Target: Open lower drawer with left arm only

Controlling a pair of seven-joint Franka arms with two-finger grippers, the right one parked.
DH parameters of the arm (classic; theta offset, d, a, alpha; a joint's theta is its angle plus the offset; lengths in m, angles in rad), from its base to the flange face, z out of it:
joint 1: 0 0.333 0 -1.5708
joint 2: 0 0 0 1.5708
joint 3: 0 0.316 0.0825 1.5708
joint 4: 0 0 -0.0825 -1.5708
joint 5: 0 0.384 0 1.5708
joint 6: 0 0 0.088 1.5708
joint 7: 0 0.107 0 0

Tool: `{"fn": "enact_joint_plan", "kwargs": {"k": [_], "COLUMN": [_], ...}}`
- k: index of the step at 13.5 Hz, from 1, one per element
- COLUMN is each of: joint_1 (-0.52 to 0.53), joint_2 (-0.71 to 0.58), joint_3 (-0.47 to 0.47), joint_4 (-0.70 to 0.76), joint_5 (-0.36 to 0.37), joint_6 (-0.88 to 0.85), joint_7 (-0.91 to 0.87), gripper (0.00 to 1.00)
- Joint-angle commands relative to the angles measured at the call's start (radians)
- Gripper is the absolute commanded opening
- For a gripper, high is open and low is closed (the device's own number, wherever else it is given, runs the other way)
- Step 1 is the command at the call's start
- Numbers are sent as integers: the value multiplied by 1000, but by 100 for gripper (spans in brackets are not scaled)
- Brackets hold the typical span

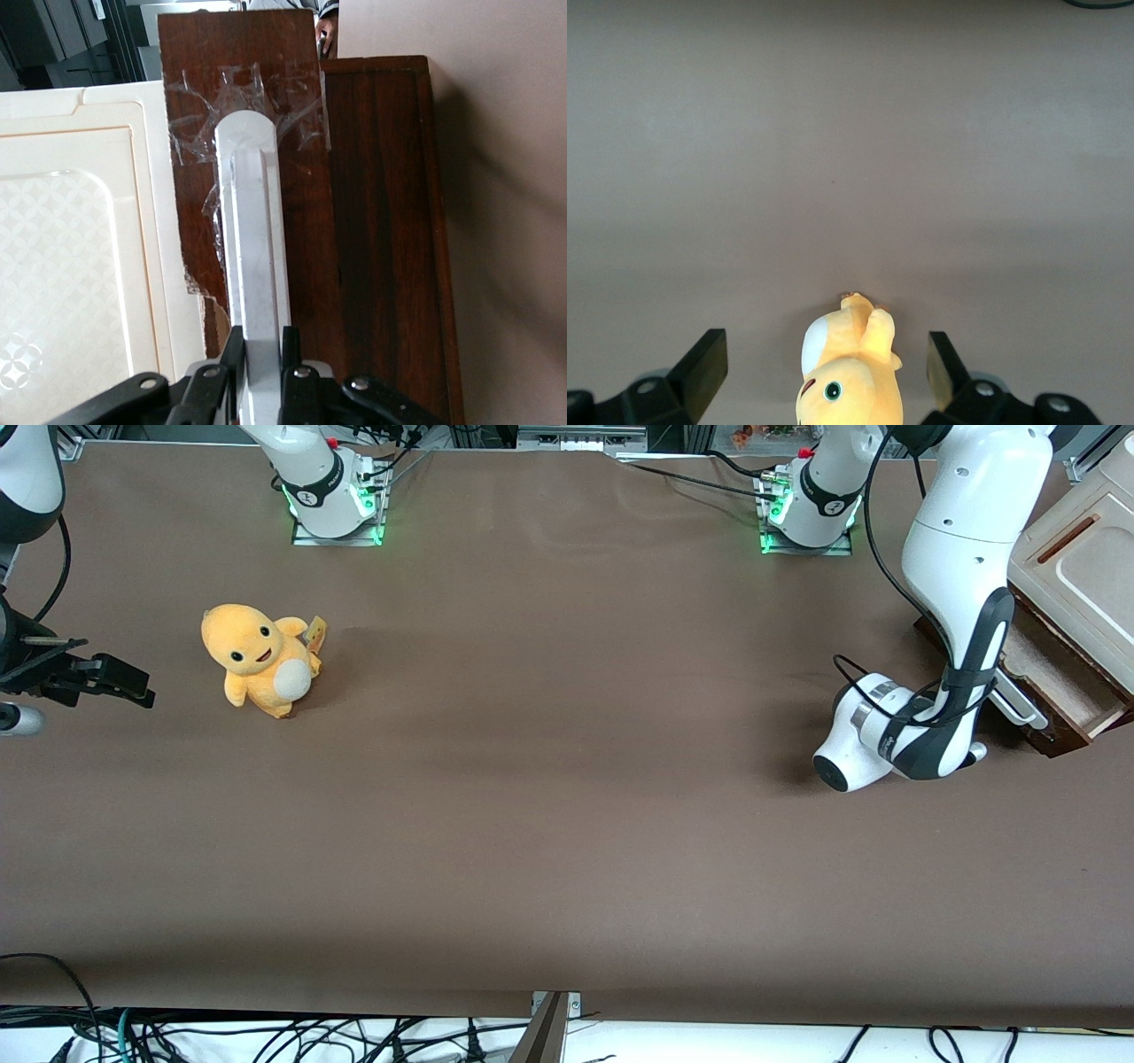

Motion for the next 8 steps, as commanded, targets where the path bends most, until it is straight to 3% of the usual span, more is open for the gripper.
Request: {"fn": "enact_joint_plan", "kwargs": {"k": [1,2,3,8], "joint_1": [-17,-17,-17,-15], "joint_2": [20,20,17,8], "joint_3": [5,5,3,-5], "joint_4": [33,33,33,37], "joint_5": [-23,-28,-28,-45], "joint_6": [-43,-43,-43,-40], "joint_7": [24,22,27,37], "gripper": [15,67,100,100]}}
